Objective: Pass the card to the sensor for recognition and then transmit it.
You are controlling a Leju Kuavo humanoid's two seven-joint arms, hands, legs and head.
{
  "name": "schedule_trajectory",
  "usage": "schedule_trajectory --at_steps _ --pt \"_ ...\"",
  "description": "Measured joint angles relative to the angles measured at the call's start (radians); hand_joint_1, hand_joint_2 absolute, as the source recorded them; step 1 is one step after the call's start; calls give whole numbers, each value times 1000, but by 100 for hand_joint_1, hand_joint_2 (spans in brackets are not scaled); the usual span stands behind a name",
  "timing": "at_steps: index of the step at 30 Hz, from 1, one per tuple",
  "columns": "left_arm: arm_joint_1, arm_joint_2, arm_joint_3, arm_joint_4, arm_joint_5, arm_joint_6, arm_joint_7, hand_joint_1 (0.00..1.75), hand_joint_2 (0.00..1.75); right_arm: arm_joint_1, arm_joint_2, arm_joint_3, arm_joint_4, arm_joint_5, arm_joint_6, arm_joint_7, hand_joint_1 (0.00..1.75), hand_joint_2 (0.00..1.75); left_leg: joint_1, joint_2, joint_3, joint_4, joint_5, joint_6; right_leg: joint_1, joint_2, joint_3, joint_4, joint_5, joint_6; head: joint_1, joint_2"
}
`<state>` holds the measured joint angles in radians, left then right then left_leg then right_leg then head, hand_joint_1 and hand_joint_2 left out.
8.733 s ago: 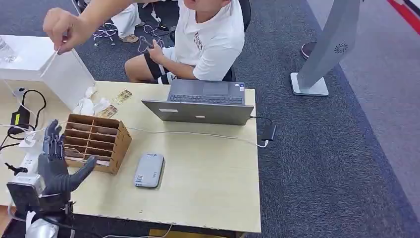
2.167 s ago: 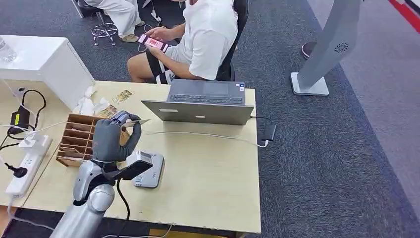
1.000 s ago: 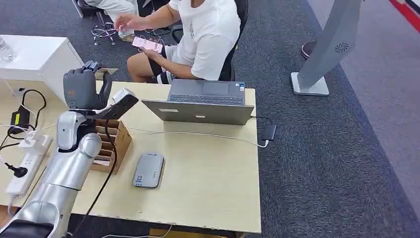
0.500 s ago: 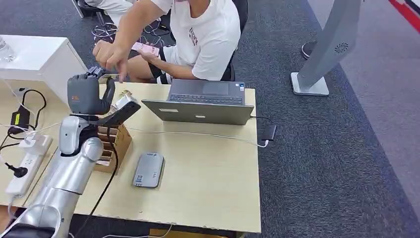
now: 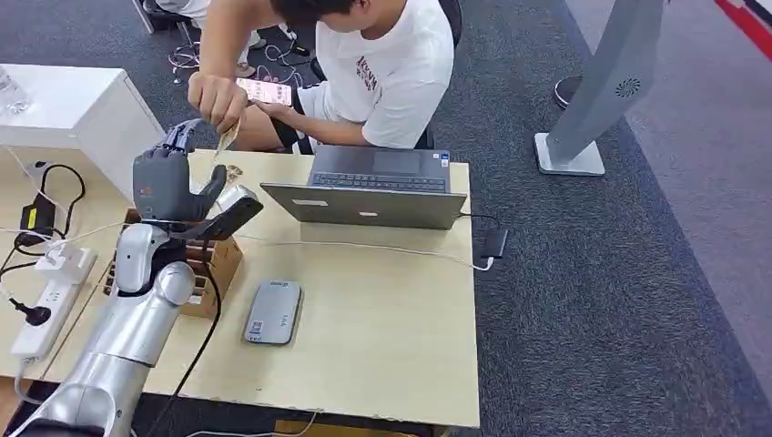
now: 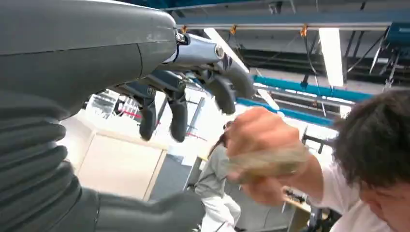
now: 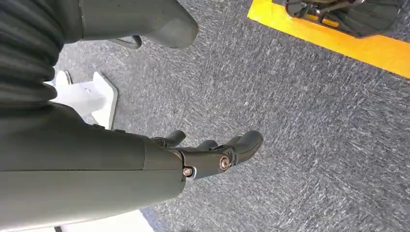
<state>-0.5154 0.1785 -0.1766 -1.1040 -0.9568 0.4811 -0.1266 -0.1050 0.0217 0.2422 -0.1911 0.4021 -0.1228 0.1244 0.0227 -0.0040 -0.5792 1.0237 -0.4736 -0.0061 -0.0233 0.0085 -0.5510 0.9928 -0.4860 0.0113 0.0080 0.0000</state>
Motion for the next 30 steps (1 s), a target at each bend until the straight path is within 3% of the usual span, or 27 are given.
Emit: schedule_trajectory --at_steps 6,14,21,30 --pt "52 -3 0 -39 27 -27 -26 0 175 8 0 -7 0 9 -5 -3 0 175 0 0 0 0 0 0 0 0 0 0 0 0 0 0" --pt "222 13 -6 -243 -44 -70 -40 0 175 29 -2 -29 1 -10 -17 -11 0 175 0 1 0 0 -1 0 0 1 -1 0 -1 0 0 0" --pt "389 96 -16 -415 -164 -187 24 0 175 51 -7 -55 7 -24 -27 -27 0 175 0 2 -1 0 -1 0 0 1 -1 0 -1 0 0 0" --pt "485 162 -16 -512 -198 -241 42 0 175 63 -9 -76 9 -37 -39 -47 0 175 0 3 0 0 -1 0 0 2 -1 0 -1 0 0 0"
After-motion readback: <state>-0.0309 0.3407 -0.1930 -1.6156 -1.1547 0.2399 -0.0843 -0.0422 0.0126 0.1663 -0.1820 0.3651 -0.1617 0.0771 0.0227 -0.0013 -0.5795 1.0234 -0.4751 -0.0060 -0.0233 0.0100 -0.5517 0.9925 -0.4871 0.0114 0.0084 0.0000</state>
